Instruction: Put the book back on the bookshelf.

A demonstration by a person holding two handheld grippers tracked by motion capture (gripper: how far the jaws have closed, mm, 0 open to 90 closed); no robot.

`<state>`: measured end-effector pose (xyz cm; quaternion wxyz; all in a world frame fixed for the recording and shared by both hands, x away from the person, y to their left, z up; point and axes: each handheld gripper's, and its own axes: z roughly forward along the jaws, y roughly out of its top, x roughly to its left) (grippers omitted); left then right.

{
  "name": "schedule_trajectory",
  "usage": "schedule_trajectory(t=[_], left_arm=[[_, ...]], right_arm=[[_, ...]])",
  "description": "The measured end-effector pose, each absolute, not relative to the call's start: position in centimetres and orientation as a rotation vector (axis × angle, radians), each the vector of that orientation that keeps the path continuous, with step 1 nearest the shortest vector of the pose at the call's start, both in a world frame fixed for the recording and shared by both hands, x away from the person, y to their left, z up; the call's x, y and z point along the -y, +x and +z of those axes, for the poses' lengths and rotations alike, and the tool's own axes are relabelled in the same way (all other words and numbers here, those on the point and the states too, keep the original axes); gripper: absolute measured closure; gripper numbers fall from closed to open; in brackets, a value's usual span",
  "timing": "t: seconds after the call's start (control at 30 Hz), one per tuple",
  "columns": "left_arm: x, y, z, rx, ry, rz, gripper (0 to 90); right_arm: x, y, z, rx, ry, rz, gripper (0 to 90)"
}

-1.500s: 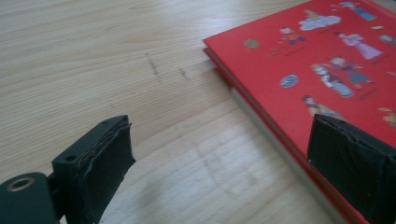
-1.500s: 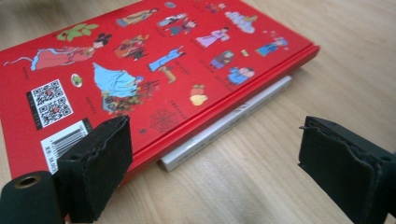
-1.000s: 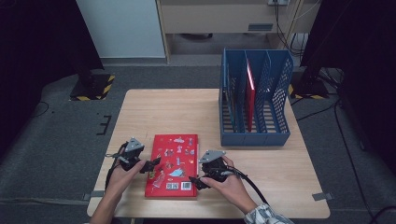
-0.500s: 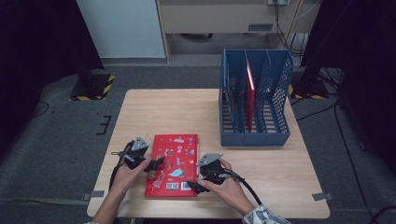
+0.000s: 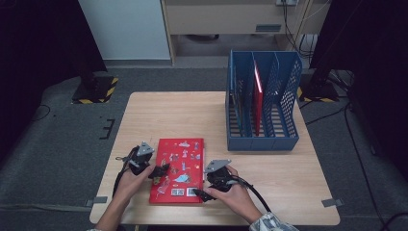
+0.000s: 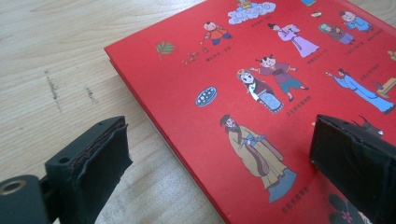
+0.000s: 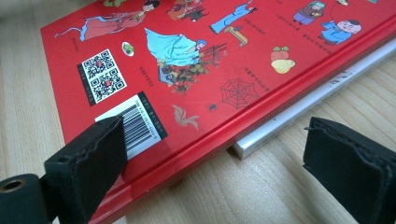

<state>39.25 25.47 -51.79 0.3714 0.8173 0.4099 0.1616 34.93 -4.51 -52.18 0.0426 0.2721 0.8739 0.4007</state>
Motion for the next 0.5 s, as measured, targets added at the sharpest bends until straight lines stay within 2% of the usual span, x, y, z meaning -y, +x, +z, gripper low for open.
schedule_trajectory(t=[0.3, 0.5], left_arm=[[-25.4, 39.2, -51.78, -1.046, 2.074, 0.379, 2.0], [-25.12, 39.22, -52.06, -1.04, 2.07, 0.313, 1.1]], right_arm=[[4.38, 34.83, -52.65, -2.675, 0.82, 1.204, 6.4], [4.36, 34.85, -52.69, -2.673, 0.814, 1.206, 6.4]])
